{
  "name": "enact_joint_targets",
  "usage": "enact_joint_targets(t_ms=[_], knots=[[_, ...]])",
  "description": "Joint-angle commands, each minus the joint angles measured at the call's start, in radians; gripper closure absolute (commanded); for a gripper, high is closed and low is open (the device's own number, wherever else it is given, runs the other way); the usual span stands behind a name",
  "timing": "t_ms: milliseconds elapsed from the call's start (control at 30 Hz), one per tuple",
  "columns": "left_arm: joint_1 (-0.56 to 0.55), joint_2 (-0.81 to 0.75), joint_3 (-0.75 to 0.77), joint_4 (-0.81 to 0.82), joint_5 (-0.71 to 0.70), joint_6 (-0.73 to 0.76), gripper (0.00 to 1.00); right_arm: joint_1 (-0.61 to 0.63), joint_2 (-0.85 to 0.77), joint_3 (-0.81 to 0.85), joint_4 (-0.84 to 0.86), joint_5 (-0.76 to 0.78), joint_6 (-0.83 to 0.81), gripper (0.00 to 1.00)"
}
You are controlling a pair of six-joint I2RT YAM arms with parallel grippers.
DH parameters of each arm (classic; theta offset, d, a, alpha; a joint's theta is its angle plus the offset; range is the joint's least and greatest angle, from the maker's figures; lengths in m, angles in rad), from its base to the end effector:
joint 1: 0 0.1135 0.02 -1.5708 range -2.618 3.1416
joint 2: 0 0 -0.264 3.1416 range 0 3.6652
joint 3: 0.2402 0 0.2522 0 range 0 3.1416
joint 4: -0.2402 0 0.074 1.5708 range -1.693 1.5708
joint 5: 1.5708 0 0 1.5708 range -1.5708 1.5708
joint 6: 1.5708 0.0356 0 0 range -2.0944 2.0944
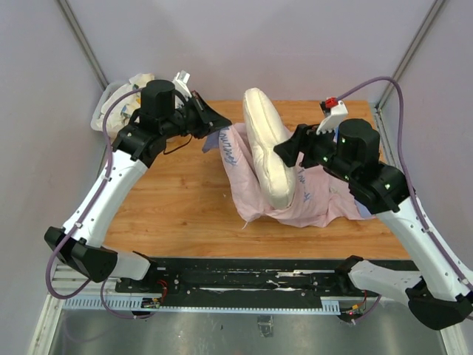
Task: Put the pillow into the pillowcase
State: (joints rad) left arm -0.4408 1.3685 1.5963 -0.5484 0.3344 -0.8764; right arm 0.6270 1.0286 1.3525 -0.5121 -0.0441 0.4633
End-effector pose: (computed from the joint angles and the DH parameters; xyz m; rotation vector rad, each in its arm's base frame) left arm 0.2611 -0.1361 0.4520 -0.1990 2.0534 -1.1778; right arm 0.1647 0.1213 0.4540 -0.1833 1.8250 0.8215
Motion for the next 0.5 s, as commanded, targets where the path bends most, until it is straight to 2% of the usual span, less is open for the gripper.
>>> enact_joint_targets(t_ms=[0,133,233,467], knots=[[0.008,0.003,-0.015,0.12,0.039,-0.03,1.0,-0.036,0.131,0.059,-0.046,-0.044,-0.03,0.36],[0.008,0.004,-0.019,0.115,0.039,-0.024,1.0,-0.036,0.248,0.142,-0.001,-0.099,-0.03,0.35],[0.008,0.003,-0.024,0.109,0.032,-0.02,1.0,-0.035,0.304,0.227,0.012,-0.145,-0.046,0.29],[0.008,0.021,-0.03,0.115,0.027,-0.02,1.0,-0.068,0.299,0.37,0.014,-0.234,-0.076,0.2]])
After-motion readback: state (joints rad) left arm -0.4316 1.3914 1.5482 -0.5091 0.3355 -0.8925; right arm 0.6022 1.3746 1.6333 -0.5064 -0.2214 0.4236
